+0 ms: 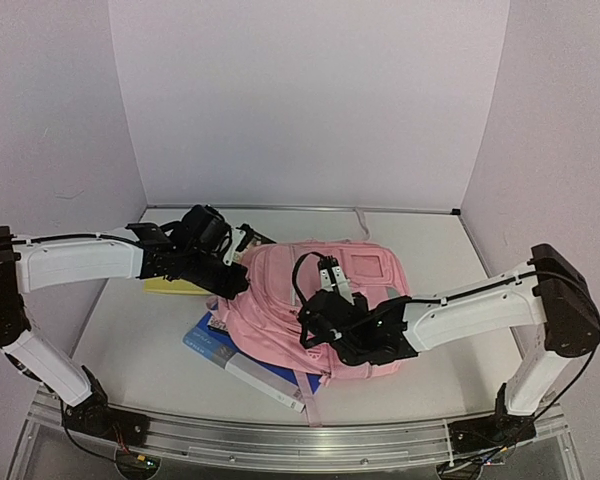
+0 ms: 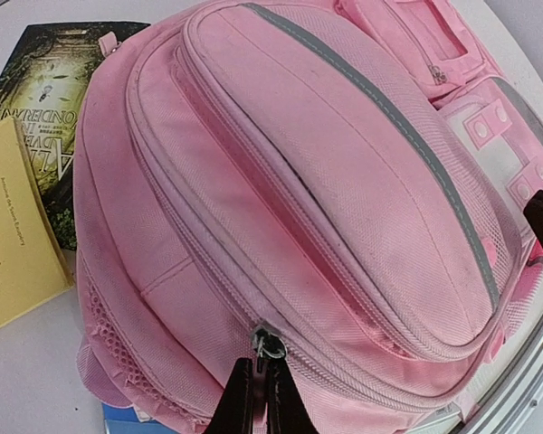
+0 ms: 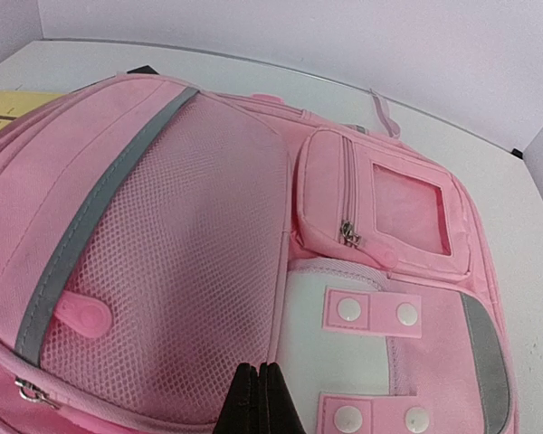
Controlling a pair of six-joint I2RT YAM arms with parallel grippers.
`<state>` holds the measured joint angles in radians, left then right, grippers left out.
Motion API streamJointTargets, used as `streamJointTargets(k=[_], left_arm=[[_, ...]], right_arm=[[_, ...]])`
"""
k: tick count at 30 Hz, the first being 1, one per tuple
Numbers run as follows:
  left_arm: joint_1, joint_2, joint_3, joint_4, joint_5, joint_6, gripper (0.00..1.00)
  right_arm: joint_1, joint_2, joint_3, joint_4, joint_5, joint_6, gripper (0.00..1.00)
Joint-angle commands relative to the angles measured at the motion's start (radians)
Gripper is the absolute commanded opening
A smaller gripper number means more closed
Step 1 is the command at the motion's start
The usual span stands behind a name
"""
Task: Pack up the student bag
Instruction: Unzip the student bag at the center of the board.
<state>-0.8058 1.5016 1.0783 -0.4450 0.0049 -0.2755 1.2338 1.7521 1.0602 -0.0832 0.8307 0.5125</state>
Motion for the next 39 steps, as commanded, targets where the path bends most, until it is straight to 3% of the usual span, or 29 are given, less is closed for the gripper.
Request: streamJointTargets(k=[1,6,12,22,33,39], left_arm=[[0.053,0.009,0.087,0.098,-0.013,0.061,0.0],[0.054,-0.01,0.083,0.099,0.132,0.096,0.0],[0.053,-0.035,0.075,0.087,0.167,0.101,0.0],[0.054,-0.032,0.096,0.069,0.152,0.101,0.0],[0.054,-0.037,0.101,0.059,0.147,0.11,0.0],[0.053,-0.031,0.103,0.06,0.158,0.109,0.0]], right_arm=[[0.013,-0.097,-0.029,0.071,-0.117,-0.065,0.01],[0.017,-0.198,-0.089,0.208,-0.385,-0.184,0.29],[0.018,-0.163,-0.089,0.2,-0.503,-0.233,0.4],[0.049,-0.063,-0.062,0.163,-0.461,-0.275,0.44],[0.049,0.011,-0.012,0.14,-0.166,-0.254,0.39],[0.049,0.059,0.035,0.141,-0.116,-0.29,0.37]])
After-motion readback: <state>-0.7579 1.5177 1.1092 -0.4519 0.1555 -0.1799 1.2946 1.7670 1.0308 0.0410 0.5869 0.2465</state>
